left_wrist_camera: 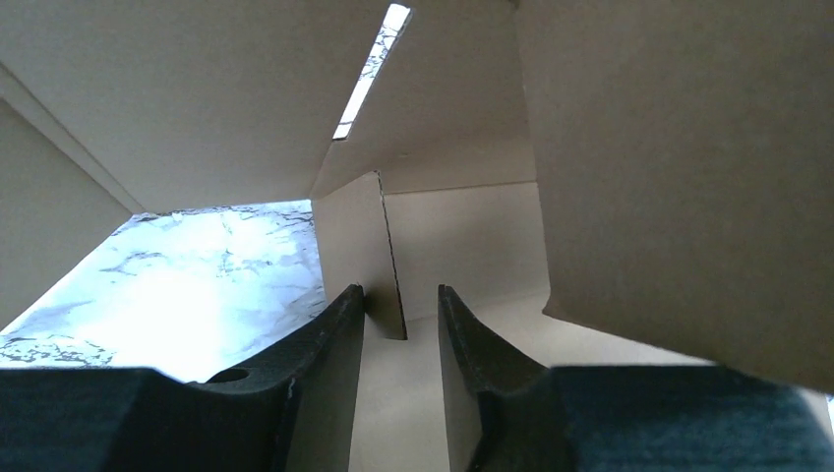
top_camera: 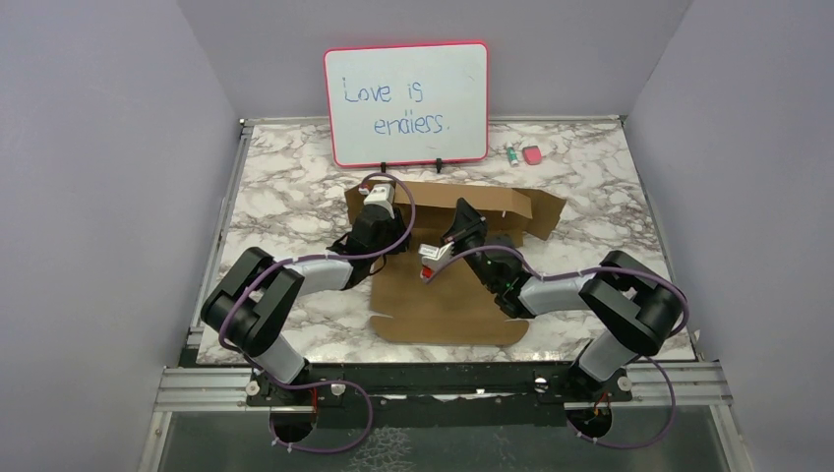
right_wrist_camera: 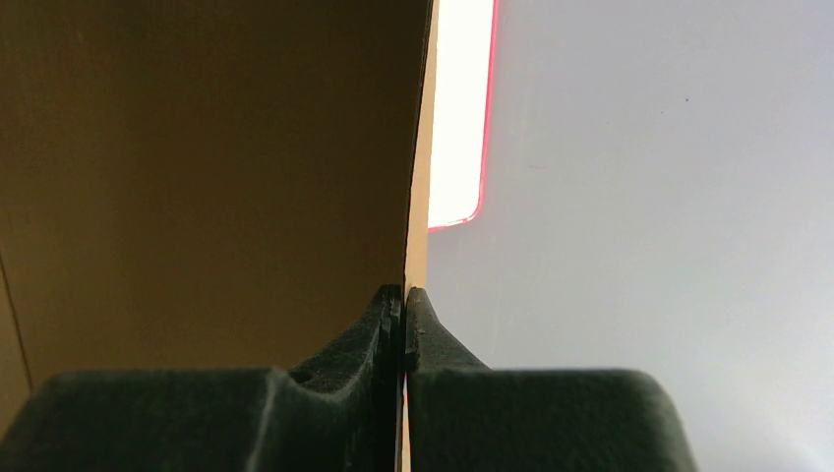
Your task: Fold the paper box
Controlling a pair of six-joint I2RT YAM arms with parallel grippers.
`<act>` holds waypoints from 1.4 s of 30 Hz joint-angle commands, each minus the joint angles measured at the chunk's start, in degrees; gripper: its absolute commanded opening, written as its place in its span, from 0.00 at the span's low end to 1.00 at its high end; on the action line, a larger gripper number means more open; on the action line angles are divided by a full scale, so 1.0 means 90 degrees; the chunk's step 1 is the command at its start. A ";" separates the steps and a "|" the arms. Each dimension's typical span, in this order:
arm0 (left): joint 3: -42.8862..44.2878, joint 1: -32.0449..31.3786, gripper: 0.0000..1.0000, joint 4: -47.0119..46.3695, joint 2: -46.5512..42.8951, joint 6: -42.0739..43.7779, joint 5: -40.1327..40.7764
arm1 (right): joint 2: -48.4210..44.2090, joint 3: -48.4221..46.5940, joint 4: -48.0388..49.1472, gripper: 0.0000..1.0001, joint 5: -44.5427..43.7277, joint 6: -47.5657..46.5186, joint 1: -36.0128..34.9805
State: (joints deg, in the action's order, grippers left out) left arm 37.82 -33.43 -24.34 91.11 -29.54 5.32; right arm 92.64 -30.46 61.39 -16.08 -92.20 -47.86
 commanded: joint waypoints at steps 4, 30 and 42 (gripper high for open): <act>-0.0062 -0.0055 0.43 -0.0381 -0.0142 -0.0086 0.0105 | -0.0032 0.0270 -0.0146 0.08 -0.0003 0.0165 -0.0181; -0.0661 0.1873 0.57 0.1870 -0.3301 -0.0412 -0.0149 | 0.0030 0.0174 -0.0167 0.07 0.0083 0.0214 -0.0191; -0.0254 0.3610 0.58 0.0732 -0.2024 -0.0700 -0.1172 | 0.0006 0.0171 -0.0190 0.07 0.0137 0.0264 -0.0190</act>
State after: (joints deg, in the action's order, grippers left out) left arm 31.16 -3.27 -13.28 66.19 -36.18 -1.28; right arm 91.81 -29.80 61.28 -16.47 -91.94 -48.75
